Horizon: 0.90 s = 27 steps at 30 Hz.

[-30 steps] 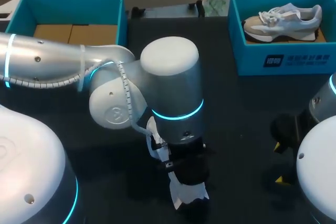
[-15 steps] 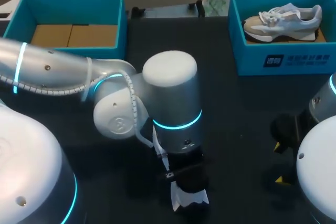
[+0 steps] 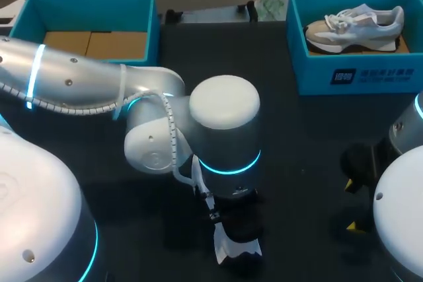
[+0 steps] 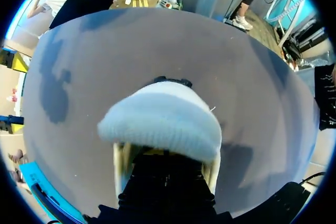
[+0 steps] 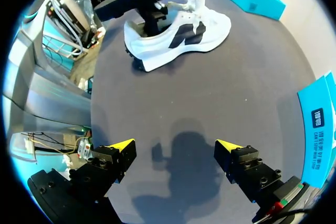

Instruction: Take the shoe out of the shoebox, open the shoe tongue, remove and reinsert the insole, then place the shoe into the shoebox

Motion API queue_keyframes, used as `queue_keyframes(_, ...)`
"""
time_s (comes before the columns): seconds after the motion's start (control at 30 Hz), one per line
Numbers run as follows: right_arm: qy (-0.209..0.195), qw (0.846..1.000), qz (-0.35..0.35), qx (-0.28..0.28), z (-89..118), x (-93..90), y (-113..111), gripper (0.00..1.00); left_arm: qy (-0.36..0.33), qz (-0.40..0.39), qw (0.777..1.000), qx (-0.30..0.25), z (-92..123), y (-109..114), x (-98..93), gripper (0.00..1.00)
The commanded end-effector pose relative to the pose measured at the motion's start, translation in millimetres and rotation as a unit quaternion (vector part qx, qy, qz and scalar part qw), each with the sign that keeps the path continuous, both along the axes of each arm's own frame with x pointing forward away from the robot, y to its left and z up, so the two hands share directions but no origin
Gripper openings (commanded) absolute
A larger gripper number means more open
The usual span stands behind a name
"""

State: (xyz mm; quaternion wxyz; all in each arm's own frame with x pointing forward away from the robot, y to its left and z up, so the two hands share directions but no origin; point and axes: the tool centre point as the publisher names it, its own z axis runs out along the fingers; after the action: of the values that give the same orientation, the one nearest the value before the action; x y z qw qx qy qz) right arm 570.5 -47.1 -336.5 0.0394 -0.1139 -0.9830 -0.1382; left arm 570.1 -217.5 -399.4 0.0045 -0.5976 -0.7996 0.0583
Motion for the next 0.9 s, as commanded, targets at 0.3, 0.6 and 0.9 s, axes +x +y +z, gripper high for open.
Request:
queue_keyframes(0.3,-0.002,1.000,0.000,0.001,2,-2.1,-1,1.00,0.006,-0.026,0.999,-0.033,35,10,-13.7,0.00)
queue_keyframes(0.6,-0.002,1.000,0.000,0.001,2,-2.1,-1,1.00,-0.006,-0.017,1.000,-0.011,11,6,-4.7,0.00)
queue_keyframes(0.9,-0.002,1.000,0.000,0.001,2,-2.1,-1,1.00,-0.021,-0.006,1.000,-0.011,-11,3,-1.6,0.00)
